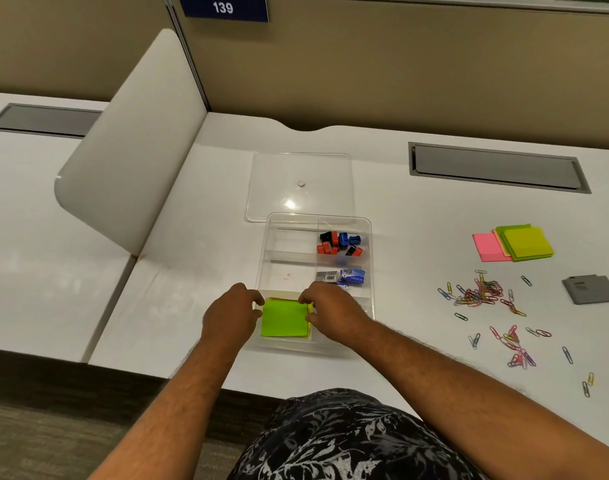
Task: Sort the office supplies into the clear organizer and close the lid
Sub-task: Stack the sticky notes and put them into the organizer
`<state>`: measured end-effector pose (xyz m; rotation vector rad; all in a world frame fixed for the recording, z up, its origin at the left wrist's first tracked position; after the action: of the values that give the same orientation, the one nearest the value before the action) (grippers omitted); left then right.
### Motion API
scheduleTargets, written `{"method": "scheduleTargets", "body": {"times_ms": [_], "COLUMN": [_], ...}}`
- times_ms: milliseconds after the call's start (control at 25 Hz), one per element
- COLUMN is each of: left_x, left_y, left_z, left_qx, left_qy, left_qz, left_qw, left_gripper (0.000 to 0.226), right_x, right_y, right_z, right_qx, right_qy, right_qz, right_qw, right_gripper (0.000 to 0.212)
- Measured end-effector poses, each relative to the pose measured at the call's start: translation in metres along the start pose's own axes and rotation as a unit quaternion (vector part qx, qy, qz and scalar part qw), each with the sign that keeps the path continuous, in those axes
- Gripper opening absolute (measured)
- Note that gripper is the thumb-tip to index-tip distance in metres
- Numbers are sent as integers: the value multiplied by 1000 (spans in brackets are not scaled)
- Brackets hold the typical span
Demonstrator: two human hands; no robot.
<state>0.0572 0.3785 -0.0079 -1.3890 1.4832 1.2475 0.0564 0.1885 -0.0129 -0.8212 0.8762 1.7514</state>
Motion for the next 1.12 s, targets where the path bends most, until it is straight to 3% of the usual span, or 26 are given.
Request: {"method": "scheduleTargets", "body": {"times_ms": [240, 560, 880, 1120], "left_x": [-16, -19, 25, 89], "left_y": [2, -22, -47, -67], "left_z": [-13, -157, -372, -509], "left_qx": [20, 130, 232, 238], "left_qy": [10, 95, 157, 145], "left_qz": [-48, -86, -56, 4], "left_qw": [999, 983, 958, 960], "left_gripper": [18, 23, 25, 33], "right_x": [-19, -98, -205, -253], "right_y": [2, 21, 81, 97], "right_z": [-8, -96, -279, -426], "right_qx": [-2, 87, 218, 284], "right_qy": [-63, -153, -152, -133], "right_qz": [-40, -173, -307, -314], "right_qw": [997, 969, 914, 896], "right_gripper": [33, 23, 18, 17]}}
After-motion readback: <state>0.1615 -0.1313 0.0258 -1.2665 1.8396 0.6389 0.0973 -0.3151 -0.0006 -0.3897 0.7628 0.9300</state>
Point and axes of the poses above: each hand's wrist, its own y-axis away from the middle knuckle, its own x-axis out of the palm, z = x × y, the point moved 10 cm from there along -y, towards the middle knuckle, and after that the axes turned 10 degrees about -z, right-handed, at the moved point
